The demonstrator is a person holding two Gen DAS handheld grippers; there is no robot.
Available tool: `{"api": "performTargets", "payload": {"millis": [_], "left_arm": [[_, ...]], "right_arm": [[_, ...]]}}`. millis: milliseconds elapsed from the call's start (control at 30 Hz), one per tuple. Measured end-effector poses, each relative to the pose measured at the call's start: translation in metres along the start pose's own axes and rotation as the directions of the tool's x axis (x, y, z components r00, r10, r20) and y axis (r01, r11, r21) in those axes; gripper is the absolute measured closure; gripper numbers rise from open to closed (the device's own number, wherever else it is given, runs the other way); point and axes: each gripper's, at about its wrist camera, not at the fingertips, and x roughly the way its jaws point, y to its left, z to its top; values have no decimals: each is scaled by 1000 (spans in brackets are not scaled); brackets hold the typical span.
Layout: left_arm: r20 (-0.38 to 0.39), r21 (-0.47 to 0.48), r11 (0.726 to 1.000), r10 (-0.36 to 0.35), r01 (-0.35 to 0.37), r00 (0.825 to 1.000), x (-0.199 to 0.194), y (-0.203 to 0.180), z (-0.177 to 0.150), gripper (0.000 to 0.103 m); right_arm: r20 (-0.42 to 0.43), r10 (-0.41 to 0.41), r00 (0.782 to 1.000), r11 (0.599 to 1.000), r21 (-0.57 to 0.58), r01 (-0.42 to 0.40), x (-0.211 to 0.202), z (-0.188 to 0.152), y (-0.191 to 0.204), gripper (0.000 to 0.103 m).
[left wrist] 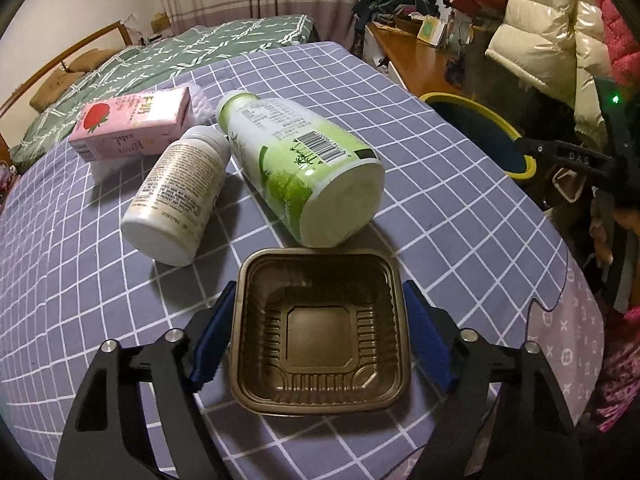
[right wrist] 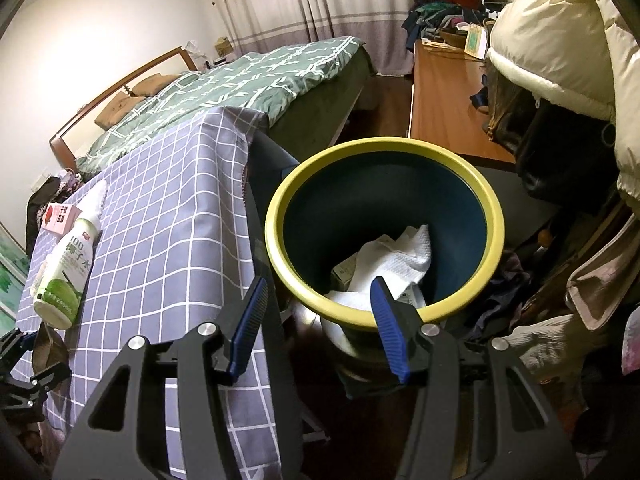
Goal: Collect trash
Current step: 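Grasp the brown plastic tray by its rim with the left gripper, then carry the brown tray over the yellow bin and open the left gripper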
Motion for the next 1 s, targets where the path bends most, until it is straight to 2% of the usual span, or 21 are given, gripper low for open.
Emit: {"api": "performTargets", "payload": {"millis": [67,367,600,800,1000], "left_arm": [[-4,2,1000,-1,1,1000,-1,0,1,34],[-20,26,999,-28,28,999,-8,-10,2,34],[-8,85,993,-80,81,997,-31,-38,10,34],[10,161,978,-135,131,991,-38,-75,38,34],[15,211,963,-172,165,985,-20,-118,90,34]], "right_arm": [[0,2,1000,1000,0,-2,0,0,0,51],[8,25,1000,1000,4,-25,-5,-3,-1,51],[21,39,999,999,21,-39,-9,-5,-10,51],[44,18,999,999,46,-20,-13,-9,-26,51],[76,-33,997,996,80,27,-24,-15,-51,51]]}}
